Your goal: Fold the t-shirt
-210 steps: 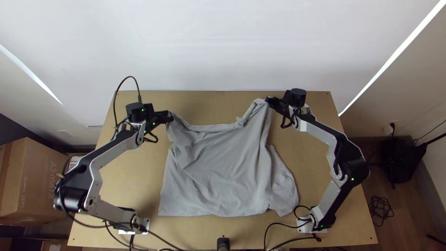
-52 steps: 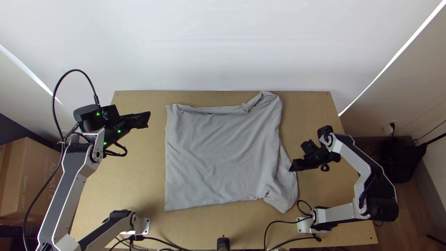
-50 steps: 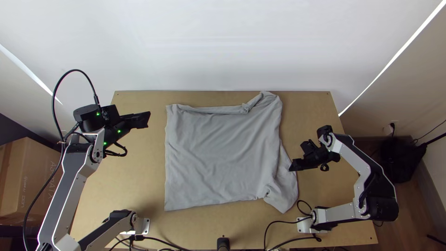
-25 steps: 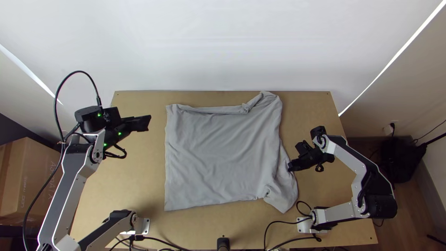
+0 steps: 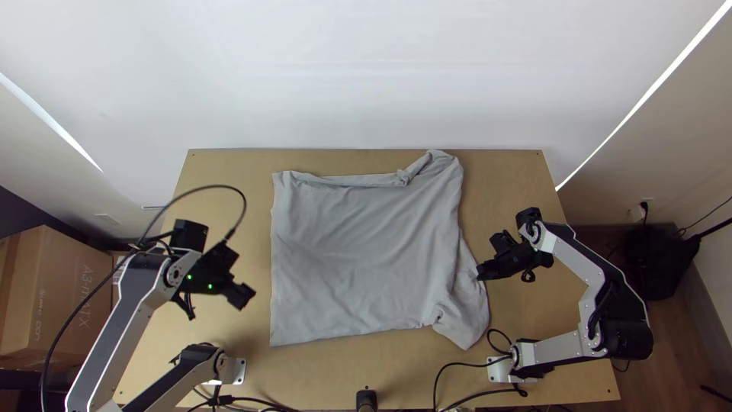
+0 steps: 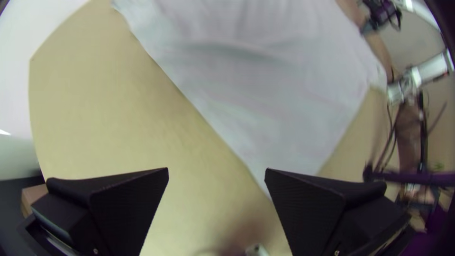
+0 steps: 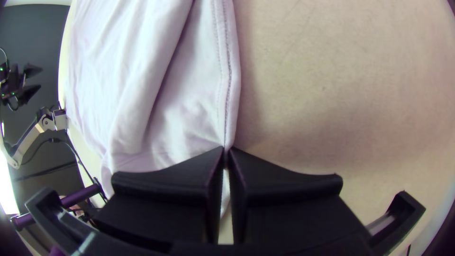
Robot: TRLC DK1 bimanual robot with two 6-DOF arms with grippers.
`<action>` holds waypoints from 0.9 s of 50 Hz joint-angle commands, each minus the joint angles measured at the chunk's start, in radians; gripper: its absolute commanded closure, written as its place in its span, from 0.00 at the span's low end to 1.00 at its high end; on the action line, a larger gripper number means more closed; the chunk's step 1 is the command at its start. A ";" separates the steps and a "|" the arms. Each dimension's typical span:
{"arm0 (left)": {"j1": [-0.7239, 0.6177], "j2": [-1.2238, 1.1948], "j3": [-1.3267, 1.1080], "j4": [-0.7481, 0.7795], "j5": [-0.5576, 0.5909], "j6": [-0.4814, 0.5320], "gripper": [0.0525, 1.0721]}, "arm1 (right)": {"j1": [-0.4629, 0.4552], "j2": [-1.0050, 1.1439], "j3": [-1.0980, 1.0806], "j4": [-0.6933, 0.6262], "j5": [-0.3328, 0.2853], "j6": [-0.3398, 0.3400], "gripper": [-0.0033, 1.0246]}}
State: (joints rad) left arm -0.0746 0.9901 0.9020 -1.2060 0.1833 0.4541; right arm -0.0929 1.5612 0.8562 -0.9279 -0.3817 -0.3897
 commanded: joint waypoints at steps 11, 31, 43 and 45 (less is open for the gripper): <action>-0.191 -0.056 -0.098 -0.234 -0.039 0.074 0.06 | -0.007 -0.015 0.000 -0.038 0.015 0.002 0.97; -0.544 0.213 -0.155 -0.155 -0.070 -0.336 0.06 | -0.005 -0.016 -0.011 -0.043 0.015 0.003 0.97; -0.588 0.295 -0.163 -0.063 -0.053 -0.373 0.11 | -0.008 -0.021 -0.011 -0.043 0.015 0.003 0.97; -0.597 0.311 -0.166 -0.044 -0.051 -0.384 0.12 | -0.008 -0.021 -0.011 -0.043 0.015 0.003 0.97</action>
State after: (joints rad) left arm -0.6498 1.2556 0.7673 -1.2758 0.1200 0.1093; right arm -0.0948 1.5566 0.8574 -0.9543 -0.3740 -0.3897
